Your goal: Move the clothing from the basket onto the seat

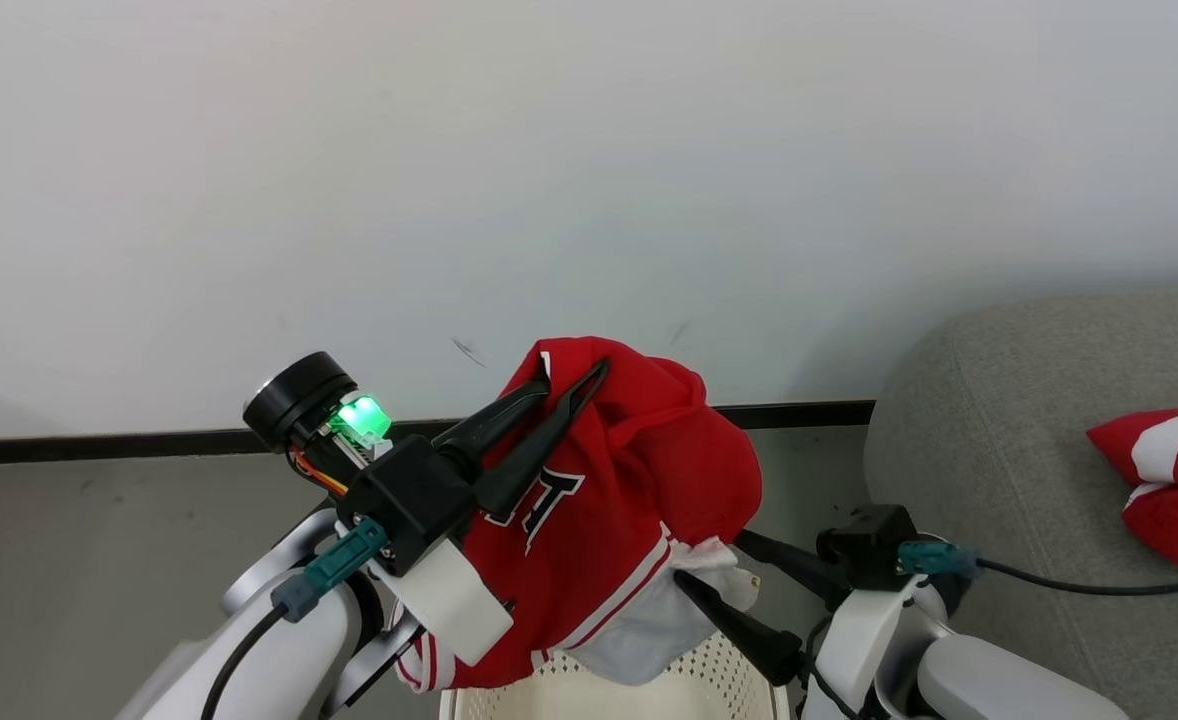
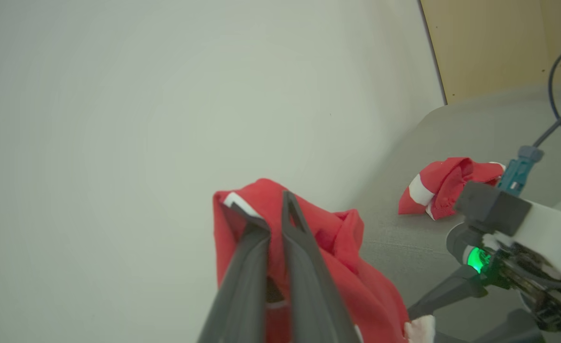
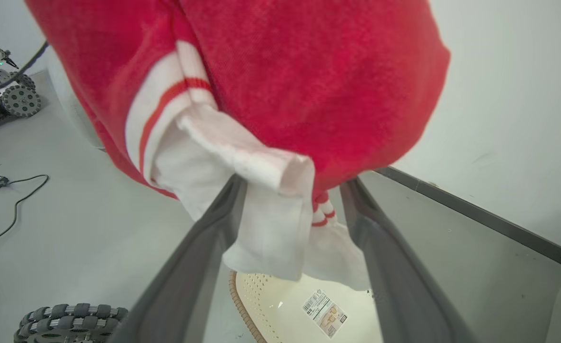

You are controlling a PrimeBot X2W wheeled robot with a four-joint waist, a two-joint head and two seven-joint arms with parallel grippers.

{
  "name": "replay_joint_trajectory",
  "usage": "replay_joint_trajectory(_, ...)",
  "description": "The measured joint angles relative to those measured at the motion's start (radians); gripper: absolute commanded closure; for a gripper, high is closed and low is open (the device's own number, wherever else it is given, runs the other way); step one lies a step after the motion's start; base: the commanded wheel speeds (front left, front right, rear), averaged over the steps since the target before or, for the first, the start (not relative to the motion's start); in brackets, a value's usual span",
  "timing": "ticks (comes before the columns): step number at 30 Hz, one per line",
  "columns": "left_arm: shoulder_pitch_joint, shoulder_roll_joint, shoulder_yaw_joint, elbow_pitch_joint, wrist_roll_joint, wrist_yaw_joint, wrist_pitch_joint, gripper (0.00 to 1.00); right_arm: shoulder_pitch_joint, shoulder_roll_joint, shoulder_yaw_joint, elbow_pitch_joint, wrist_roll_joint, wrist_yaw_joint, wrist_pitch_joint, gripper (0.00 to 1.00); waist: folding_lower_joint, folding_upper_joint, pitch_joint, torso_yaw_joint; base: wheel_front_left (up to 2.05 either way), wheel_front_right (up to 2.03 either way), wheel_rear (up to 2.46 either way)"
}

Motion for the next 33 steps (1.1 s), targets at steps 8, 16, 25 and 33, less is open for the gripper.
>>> replay_joint_trajectory(8,-0.02,-0.005,-0.005,-0.008,-0.001,-0.001,0.013,1.0,-0.097,0.025,0.114,0.008,0.106,0.0,0.0,0.0,0.0,0.0,0.008,0.016,0.0,0.0,0.0)
replay_joint_trajectory(16,-0.02,-0.006,0.001,-0.01,-0.008,0.0,0.014,1.0,-0.166,0.043,0.198,0.029,0.137,0.0,-0.001,1.0,0.0,0.0,0.017,0.019,0.0,0.0,0.0)
replay_joint_trajectory(25,-0.009,-0.006,0.032,0.003,-0.035,0.023,0.014,1.0,-0.197,0.042,0.214,0.038,0.136,0.0,-0.002,1.0,0.0,0.0,0.023,0.004,0.0,0.0,0.0)
replay_joint_trajectory(33,0.062,-0.014,0.067,0.048,-0.068,0.055,0.01,1.0,-0.196,0.003,0.049,-0.009,0.123,0.0,-0.002,1.0,0.0,0.0,0.026,-0.016,0.0,0.0,0.0)
